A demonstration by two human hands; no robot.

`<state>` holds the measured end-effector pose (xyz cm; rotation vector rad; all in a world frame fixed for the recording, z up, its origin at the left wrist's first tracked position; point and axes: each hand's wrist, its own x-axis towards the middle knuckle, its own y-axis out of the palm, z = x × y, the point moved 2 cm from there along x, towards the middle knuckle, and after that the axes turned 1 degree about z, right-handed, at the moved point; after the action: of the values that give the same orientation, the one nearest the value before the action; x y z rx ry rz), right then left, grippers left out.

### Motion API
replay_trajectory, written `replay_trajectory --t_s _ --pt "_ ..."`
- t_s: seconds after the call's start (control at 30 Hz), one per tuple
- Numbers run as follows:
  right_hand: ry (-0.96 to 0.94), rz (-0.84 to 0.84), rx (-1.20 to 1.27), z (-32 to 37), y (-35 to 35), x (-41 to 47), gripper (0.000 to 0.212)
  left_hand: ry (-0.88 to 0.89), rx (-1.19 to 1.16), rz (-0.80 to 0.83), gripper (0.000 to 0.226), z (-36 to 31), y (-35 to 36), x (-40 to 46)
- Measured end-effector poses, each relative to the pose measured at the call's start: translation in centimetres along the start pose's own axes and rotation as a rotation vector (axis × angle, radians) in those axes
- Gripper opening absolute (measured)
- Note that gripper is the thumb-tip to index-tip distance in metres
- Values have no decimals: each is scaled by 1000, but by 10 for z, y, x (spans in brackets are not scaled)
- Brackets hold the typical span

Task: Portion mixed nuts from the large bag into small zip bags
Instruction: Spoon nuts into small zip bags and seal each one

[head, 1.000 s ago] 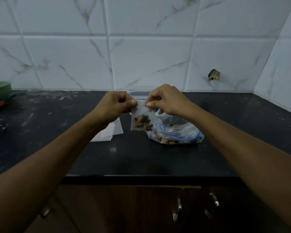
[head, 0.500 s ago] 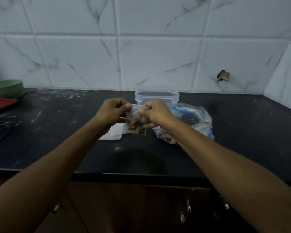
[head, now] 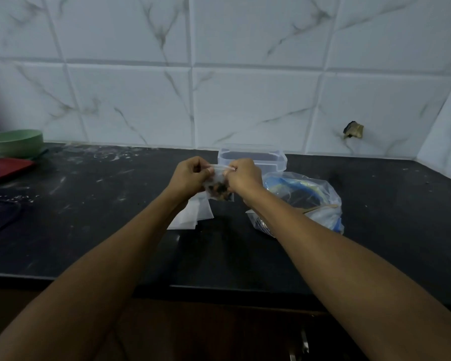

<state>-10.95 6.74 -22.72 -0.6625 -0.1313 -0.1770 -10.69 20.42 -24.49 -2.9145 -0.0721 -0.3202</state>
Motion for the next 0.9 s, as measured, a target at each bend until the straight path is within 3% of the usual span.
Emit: replay_trajectory --t_s 0.2,0.3,0.4,0.5,0.6,0.67,0.73,0.9 --pt "57 -41 -161 2 5 4 33 -153 6 -17 10 14 6 15" --pt "-39 -36 -251 0 7 -5 37 -245 3 51 9 18 11 20" --pt "-141 20 -387 -3 14 -13 40 -298 48 92 11 22 18 26" --pt "-94 100 -555 -4 25 -14 38 -317 122 114 22 28 21 28" --pt "-105 148 -647 -4 29 -18 36 -238 338 91 16 33 17 29" --pt "-142 155 -664 -5 29 -19 31 -118 634 47 10 34 9 29" --pt "-146 162 -663 -6 29 -19 29 -24 846 53 27 33 1 22" --pt "-121 180 -662 -6 31 -21 32 12 1193 366 35 31 -14 0"
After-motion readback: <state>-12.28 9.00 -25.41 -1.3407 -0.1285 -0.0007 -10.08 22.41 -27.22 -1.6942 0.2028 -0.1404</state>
